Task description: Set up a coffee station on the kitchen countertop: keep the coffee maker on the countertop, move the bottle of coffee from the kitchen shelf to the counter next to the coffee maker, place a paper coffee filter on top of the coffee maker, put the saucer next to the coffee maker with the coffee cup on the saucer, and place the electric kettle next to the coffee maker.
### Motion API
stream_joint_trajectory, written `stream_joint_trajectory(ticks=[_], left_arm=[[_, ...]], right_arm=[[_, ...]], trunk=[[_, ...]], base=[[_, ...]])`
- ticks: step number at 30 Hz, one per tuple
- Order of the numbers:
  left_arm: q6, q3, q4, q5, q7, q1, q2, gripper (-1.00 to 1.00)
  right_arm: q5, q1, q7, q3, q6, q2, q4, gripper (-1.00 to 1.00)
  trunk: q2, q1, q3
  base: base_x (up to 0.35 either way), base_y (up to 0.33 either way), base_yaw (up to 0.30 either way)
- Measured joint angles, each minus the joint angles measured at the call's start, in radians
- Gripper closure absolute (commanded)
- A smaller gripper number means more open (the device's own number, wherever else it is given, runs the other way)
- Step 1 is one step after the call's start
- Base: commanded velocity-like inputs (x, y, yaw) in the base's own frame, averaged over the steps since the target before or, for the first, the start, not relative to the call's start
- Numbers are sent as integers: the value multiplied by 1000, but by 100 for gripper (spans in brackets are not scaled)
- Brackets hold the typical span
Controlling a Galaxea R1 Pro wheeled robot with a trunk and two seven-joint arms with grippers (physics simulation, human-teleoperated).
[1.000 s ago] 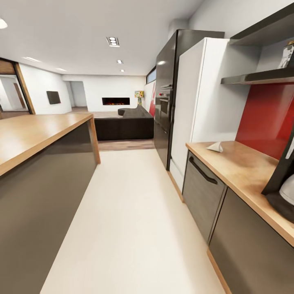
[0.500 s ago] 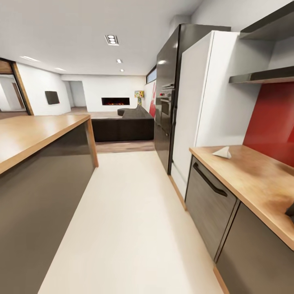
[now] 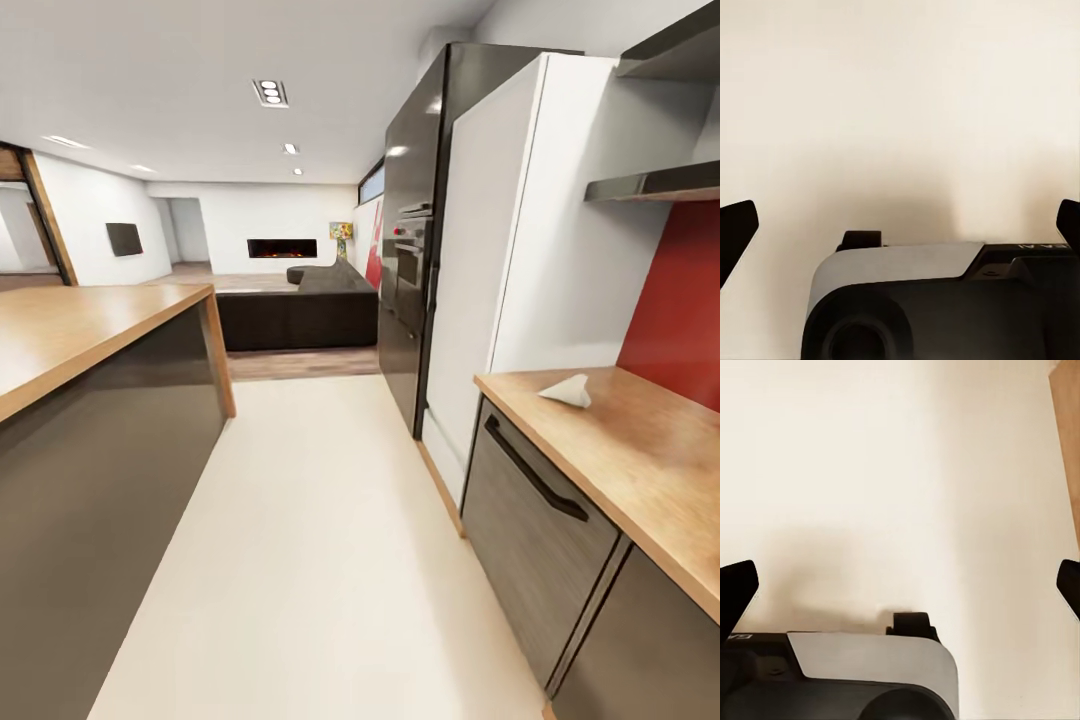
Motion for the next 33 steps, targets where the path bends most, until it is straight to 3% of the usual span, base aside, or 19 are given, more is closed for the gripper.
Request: stream_joint_trajectory(ticks=[22, 33], left_arm=[[0, 0, 0, 1, 0, 0, 1, -100], [0, 1, 0, 1, 0, 0, 0, -100]], right_arm=[[0, 0, 0, 0, 0, 0, 0, -100], [0, 0, 0, 0, 0, 0, 0, -100]], trunk=[[0, 0, 0], [0, 1, 0]], base=[[340, 0, 0], [58, 0, 0]])
